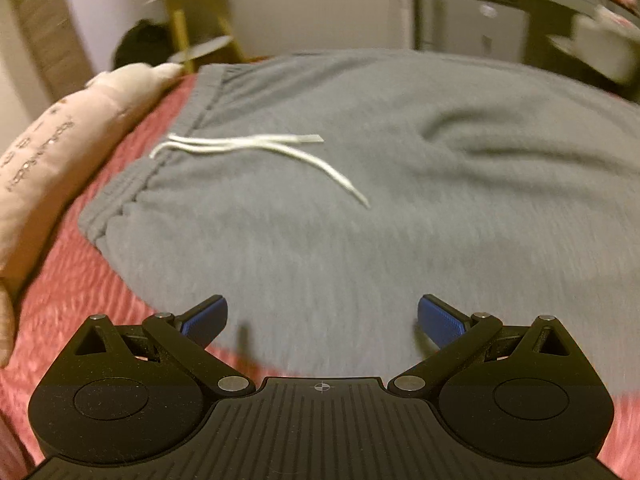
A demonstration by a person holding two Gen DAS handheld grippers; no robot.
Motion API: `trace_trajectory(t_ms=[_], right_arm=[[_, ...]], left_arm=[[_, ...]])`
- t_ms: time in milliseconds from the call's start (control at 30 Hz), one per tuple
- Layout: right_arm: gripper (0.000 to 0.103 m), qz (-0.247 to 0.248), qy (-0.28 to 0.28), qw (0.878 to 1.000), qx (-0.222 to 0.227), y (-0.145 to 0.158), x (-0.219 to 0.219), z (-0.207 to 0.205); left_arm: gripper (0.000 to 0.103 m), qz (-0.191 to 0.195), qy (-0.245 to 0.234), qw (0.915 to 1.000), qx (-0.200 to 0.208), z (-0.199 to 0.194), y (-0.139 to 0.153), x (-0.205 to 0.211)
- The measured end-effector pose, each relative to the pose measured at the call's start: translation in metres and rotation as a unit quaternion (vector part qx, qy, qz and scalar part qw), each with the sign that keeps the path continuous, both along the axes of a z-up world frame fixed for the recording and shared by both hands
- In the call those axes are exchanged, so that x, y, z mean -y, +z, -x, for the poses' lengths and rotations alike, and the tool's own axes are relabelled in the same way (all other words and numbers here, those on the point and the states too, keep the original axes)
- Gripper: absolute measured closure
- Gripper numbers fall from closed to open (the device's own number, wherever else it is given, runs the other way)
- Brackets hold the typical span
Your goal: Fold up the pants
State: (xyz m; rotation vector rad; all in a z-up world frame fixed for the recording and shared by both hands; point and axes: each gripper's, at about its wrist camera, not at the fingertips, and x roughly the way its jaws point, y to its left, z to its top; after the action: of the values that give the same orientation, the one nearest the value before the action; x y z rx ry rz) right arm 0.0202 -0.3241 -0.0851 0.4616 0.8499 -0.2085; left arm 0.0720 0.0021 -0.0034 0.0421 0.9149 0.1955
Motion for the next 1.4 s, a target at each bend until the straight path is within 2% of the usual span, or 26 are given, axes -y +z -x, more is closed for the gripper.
trace_trajectory(t_ms=[100,167,233,300,333,400,500,533,567,600,667,700,733,800,900,933,1000,1067,1133,1167,1233,1300,1400], right_arm=[[0.004,-0.023,-0.035,0.999,0.002,-0.015,0.011,-0.009],[0.004,-0.022,-0.038,0.999,0.006,-0.018,0.013,-0.013],[0.004,-0.011,-0.023,1.000,-0.018,-0.018,0.013,-0.020],[0.004,0.009,0.021,0.997,-0.072,-0.008,0.015,-0.042],[0.004,0.009,0.025,0.997,-0.075,0.001,0.021,-0.053],[0.004,-0.024,0.003,0.999,-0.022,0.024,0.047,-0.077],[0.004,-0.057,-0.051,0.996,0.036,0.052,0.089,-0.140],[0.009,-0.060,-0.068,0.995,0.048,0.057,0.100,-0.162],[0.019,-0.065,-0.092,0.992,0.056,0.060,0.111,-0.189],[0.023,-0.073,-0.107,0.990,0.060,0.061,0.120,-0.212],[0.033,-0.082,-0.133,0.986,0.056,0.060,0.135,-0.266],[0.033,-0.074,-0.145,0.985,0.053,0.058,0.139,-0.285],[0.031,-0.059,-0.164,0.983,0.047,0.056,0.142,-0.305],[0.021,-0.053,-0.208,0.976,0.027,0.047,0.154,-0.342],[0.018,-0.087,-0.254,0.963,-0.003,0.024,0.164,-0.374],[0.016,-0.081,-0.262,0.962,-0.015,0.016,0.162,-0.381],[0.016,-0.032,-0.265,0.964,-0.026,0.011,0.153,-0.394],[0.032,0.023,-0.265,0.963,-0.041,0.010,0.145,-0.401],[0.082,0.062,-0.272,0.959,-0.045,0.010,0.142,-0.396],[0.097,0.053,-0.265,0.962,-0.029,0.014,0.148,-0.391],[0.098,0.027,-0.263,0.964,0.007,0.024,0.150,-0.362],[0.098,0.015,-0.243,0.968,0.063,0.041,0.146,-0.317],[0.099,-0.003,-0.229,0.963,0.142,0.058,0.137,-0.220]], left_arm=[[0.000,0.035,0.052,0.9979,0.019,-0.031,0.006,-0.004],[0.000,0.050,0.082,0.9944,0.045,-0.050,0.004,-0.007],[0.000,0.044,0.106,0.9911,0.067,-0.064,-0.002,-0.011],[0.000,0.022,0.129,0.9865,0.099,-0.071,-0.011,-0.020],[0.000,0.008,0.139,0.9836,0.114,-0.072,-0.015,-0.026],[0.000,-0.013,0.160,0.9771,0.140,-0.074,-0.023,-0.038],[0.000,-0.004,0.194,0.9688,0.155,-0.085,-0.032,-0.060],[0.000,0.004,0.203,0.9657,0.161,-0.088,-0.035,-0.065],[0.000,0.011,0.210,0.9627,0.171,-0.090,-0.040,-0.070],[0.000,0.018,0.210,0.9616,0.176,-0.091,-0.045,-0.073],[0.000,0.036,0.211,0.9631,0.163,-0.095,-0.054,-0.078],[0.000,0.039,0.211,0.9646,0.154,-0.098,-0.056,-0.080],[0.000,0.034,0.212,0.9654,0.149,-0.101,-0.057,-0.080],[0.000,0.023,0.211,0.9658,0.149,-0.102,-0.059,-0.077],[0.000,0.013,0.215,0.9660,0.143,-0.107,-0.065,-0.074],[0.000,0.011,0.217,0.9658,0.142,-0.108,-0.065,-0.073],[0.000,0.011,0.220,0.9649,0.142,-0.109,-0.066,-0.074],[0.000,0.017,0.222,0.9642,0.145,-0.108,-0.066,-0.077],[0.000,0.022,0.222,0.9641,0.144,-0.109,-0.066,-0.078],[0.000,0.025,0.222,0.9639,0.145,-0.108,-0.066,-0.079],[0.000,0.035,0.222,0.9633,0.148,-0.107,-0.065,-0.081],[0.000,0.052,0.221,0.9610,0.158,-0.102,-0.063,-0.085],[0.000,0.087,0.221,0.9536,0.185,-0.091,-0.058,-0.092]])
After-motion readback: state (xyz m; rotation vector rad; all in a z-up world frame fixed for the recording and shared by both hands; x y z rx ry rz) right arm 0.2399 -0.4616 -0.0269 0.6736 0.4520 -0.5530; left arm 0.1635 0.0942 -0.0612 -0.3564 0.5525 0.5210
